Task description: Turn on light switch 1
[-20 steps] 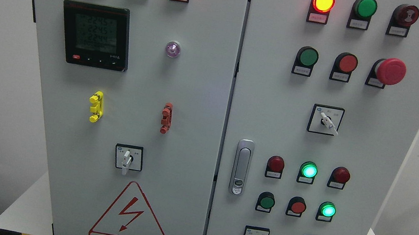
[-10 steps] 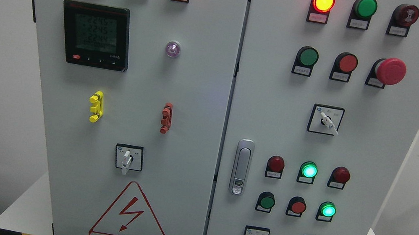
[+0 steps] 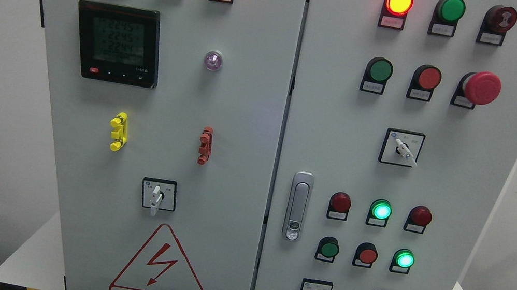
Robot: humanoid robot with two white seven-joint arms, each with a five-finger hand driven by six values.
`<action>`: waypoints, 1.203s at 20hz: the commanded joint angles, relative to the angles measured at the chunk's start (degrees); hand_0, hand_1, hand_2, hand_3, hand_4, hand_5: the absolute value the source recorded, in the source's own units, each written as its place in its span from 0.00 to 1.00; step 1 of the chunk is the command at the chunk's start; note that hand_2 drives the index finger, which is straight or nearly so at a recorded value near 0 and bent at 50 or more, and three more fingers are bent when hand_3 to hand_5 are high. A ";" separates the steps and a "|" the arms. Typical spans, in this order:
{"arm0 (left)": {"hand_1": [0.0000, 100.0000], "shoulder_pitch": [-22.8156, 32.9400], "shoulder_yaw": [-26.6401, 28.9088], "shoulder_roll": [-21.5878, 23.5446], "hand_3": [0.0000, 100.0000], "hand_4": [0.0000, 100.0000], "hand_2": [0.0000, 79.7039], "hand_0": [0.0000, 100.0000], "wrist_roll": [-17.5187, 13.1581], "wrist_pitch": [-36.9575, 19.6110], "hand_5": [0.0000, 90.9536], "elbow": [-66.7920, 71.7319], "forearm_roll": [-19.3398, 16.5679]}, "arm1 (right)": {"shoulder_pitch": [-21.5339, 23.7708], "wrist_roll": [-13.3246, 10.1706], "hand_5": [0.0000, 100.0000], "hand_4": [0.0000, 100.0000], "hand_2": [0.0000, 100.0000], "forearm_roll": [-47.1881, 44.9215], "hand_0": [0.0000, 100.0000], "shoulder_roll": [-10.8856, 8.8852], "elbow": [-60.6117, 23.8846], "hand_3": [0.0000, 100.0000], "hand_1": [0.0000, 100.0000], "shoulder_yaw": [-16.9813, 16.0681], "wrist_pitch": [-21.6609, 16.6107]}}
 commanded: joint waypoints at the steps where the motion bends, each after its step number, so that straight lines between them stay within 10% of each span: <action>1: 0.37 -3.85 -5.44 -2.18 0.87 0.92 0.67 0.00 0.75 2.93 0.94 -1.70 -1.34 | 0.00 -0.04 0.00 0.00 0.00 0.00 0.00 0.01 0.00 0.00 0.00 -0.04 -0.02; 24: 0.58 -12.99 -5.26 -3.33 0.93 0.95 0.70 0.00 6.55 13.92 0.95 -1.35 -1.69 | 0.00 -0.04 0.00 0.00 0.00 0.00 0.00 0.01 0.00 0.00 0.00 -0.04 -0.02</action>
